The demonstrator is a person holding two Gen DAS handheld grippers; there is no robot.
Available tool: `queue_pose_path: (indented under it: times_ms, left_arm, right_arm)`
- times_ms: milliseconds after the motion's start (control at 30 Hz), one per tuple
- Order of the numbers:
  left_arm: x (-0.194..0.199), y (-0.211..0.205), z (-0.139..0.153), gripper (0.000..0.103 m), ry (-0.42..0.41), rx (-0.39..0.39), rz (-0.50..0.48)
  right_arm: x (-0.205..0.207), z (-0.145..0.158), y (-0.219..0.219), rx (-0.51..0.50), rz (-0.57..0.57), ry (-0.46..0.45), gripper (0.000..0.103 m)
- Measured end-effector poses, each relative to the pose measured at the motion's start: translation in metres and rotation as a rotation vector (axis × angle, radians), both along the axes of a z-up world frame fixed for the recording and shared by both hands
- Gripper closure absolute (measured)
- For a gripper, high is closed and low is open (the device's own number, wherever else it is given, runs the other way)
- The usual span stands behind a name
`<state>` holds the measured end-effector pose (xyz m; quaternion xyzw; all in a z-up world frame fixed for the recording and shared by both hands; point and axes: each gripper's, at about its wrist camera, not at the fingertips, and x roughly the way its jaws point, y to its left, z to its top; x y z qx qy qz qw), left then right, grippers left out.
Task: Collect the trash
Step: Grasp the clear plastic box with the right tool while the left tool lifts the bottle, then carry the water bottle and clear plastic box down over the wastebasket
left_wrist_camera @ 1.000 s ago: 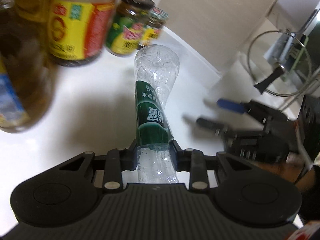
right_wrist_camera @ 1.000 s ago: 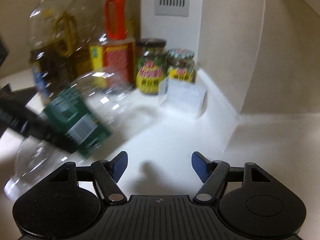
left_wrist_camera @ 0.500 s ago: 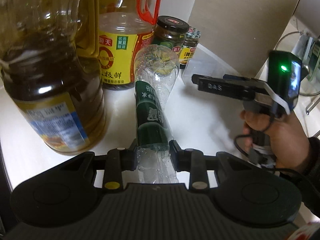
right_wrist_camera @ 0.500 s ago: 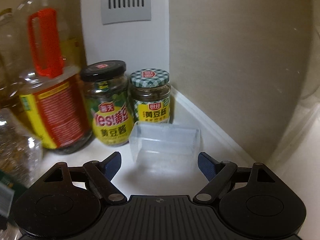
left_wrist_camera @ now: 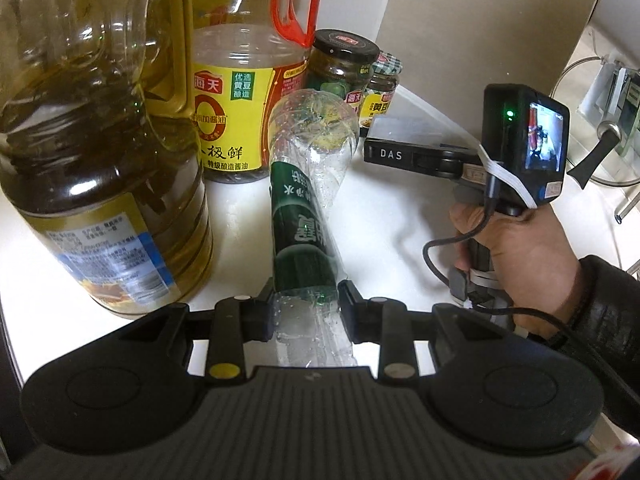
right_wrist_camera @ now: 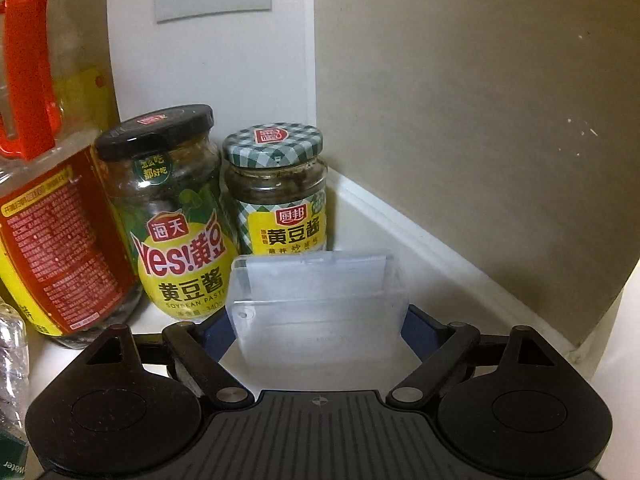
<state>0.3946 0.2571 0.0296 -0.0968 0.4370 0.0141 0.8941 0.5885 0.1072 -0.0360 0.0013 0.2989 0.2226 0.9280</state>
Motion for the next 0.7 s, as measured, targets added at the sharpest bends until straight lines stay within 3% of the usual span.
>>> queue_pose_path:
  times_ms: [333, 700]
  left_arm:
    - [-0.011, -0.020, -0.003, 0.074, -0.017, -0.004, -0.074]
    - [-0.060, -0.088, -0.002, 0.074, -0.045, -0.034, -0.180]
  right_arm:
    - [-0.064, 0.015, -0.067, 0.024, 0.019, 0.032, 0.019]
    - [-0.184, 0.043, -0.160, 0.027, 0.034, 0.038, 0.019]
